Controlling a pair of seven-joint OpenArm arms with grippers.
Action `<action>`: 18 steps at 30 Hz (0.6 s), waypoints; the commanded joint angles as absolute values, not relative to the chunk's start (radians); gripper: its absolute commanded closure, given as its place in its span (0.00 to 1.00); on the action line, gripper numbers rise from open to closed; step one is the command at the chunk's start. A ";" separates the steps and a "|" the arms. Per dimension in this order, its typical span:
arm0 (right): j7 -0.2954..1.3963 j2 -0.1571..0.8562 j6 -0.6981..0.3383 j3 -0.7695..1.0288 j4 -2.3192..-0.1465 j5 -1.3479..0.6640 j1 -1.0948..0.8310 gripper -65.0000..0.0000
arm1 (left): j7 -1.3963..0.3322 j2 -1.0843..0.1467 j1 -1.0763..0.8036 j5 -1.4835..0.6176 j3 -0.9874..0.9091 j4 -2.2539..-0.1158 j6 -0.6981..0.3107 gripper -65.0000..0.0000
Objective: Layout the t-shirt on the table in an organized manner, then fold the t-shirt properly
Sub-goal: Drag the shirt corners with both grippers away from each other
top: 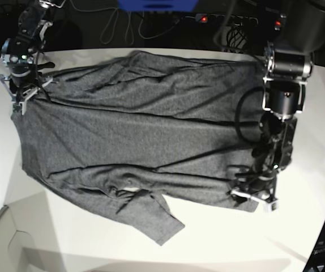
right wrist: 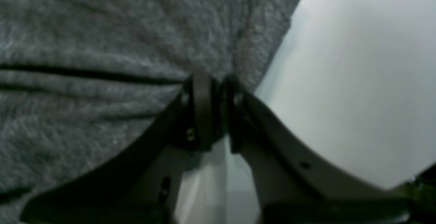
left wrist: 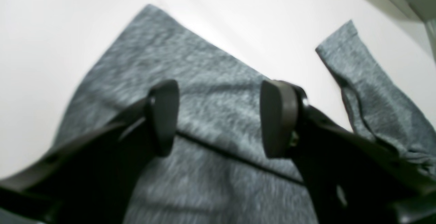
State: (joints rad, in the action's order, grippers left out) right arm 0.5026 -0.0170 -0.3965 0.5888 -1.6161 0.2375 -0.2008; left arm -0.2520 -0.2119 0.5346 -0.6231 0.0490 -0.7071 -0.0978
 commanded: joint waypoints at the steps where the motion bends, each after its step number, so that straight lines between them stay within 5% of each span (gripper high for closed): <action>1: 0.475 -0.016 -0.398 0.588 -1.662 0.226 -0.193 0.90 | -0.202 -0.213 0.581 -0.628 0.073 -0.687 -0.105 0.43; 11: 0.476 -0.041 -0.398 0.585 -1.785 0.225 -0.219 0.90 | 0.162 -0.209 0.694 -0.628 0.351 -0.263 -0.105 0.43; 18: 0.476 -0.042 -0.400 0.584 -1.797 0.225 -0.232 0.90 | 0.242 -0.260 0.762 -0.628 0.363 -0.200 -0.105 0.43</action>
State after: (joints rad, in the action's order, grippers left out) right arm 0.5014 -0.0502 -0.4000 0.5816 -1.7779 0.2295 -0.2348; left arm 0.2146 -0.2546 0.7219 -0.6262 0.3637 -0.1852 -0.1032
